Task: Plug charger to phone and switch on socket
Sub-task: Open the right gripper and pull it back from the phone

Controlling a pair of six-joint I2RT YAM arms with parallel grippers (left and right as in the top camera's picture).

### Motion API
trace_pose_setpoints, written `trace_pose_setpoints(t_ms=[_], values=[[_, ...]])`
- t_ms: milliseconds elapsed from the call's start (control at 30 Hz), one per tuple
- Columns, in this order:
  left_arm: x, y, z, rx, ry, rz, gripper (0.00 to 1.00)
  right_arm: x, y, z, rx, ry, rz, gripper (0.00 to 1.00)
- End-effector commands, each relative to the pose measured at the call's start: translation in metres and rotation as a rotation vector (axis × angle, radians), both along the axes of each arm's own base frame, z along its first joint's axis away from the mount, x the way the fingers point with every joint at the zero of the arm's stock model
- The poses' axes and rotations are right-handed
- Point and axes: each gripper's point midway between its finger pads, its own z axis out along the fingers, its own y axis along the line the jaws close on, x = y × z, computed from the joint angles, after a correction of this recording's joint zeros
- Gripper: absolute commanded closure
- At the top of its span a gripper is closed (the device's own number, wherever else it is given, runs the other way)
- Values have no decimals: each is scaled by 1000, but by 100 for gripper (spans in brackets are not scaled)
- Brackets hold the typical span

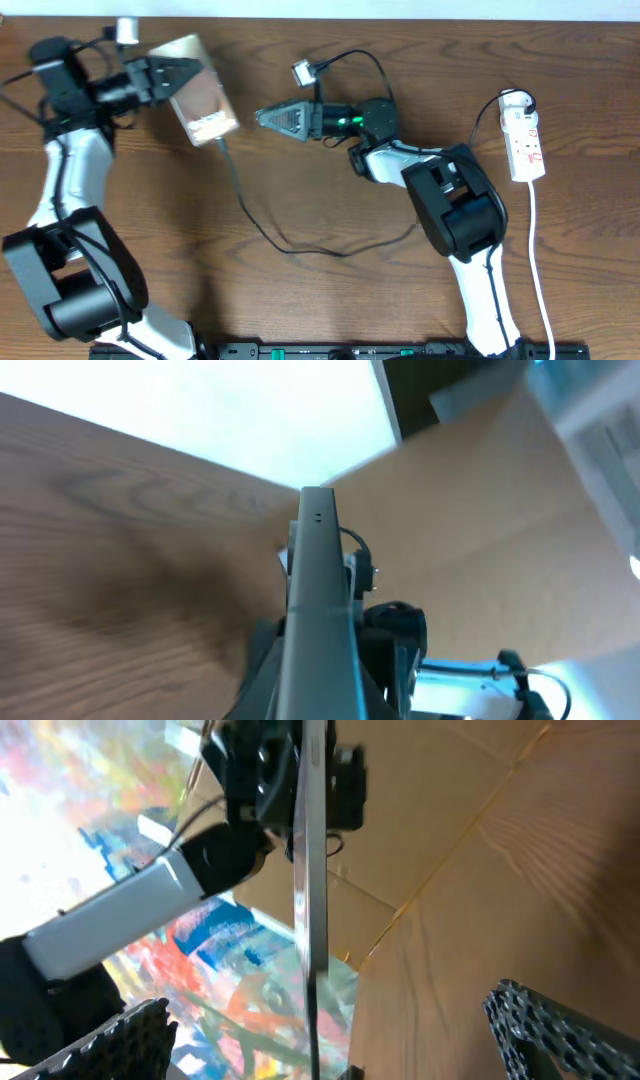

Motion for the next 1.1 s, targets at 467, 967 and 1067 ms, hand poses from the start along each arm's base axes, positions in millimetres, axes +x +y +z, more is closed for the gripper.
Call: trace_pose_setpoints(t_ms=[467,967,1067], values=[[-31,78,-50,-115,212,198,92,48,-53,-63,-225,227,-35,1],[-31,78,-50,-116,213,197,92,70,-76,-14,-413,157,-309,1],[-31,78,-50,-112,206,197,93,64,-96,-1,-567,120,-424,1]])
